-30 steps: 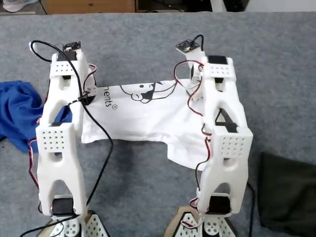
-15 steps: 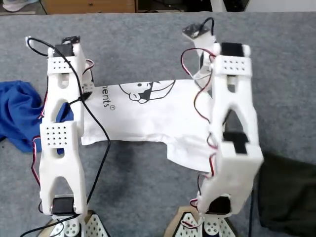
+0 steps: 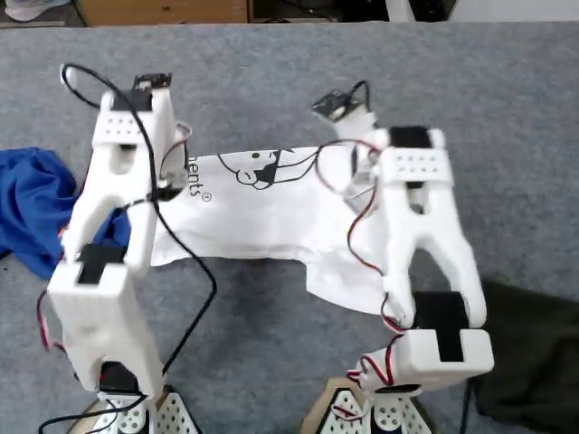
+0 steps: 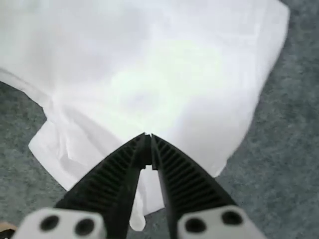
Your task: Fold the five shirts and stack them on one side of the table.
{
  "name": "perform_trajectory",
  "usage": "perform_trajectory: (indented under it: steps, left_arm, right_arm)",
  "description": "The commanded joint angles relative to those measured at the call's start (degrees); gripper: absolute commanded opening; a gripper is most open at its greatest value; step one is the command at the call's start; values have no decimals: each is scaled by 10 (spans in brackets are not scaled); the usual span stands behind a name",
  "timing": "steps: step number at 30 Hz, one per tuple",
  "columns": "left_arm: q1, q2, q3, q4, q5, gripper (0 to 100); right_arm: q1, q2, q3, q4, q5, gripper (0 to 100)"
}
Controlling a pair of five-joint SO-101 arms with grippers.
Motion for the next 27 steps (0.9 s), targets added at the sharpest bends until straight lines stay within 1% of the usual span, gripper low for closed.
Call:
perform_trajectory:
  steps: [1, 3, 5, 7, 10, 20, 27]
  left_arm:
    - [4, -125, 242, -173, -16, 19]
    - [-8, -166, 337, -280, -15, 19]
    - [-26, -184, 402, -368, -14, 19]
    - [-44, -186, 428, -422, -4, 19]
    - [-61, -184, 413, -425, 27, 19]
    - [-61, -184, 410, -427, 29, 19]
    - [-59, -184, 411, -426, 26, 19]
  right_arm:
    - [-35, 1, 18, -37, -17, 5]
    - [-45, 17, 18, -37, -17, 5]
    - [-51, 33, 18, -40, -16, 5]
    - [-51, 49, 18, -40, -13, 5]
    - [-51, 70, 21, -38, -12, 5]
    - [-49, 80, 102, -33, -11, 5]
    - [-50, -5, 160, -33, -12, 5]
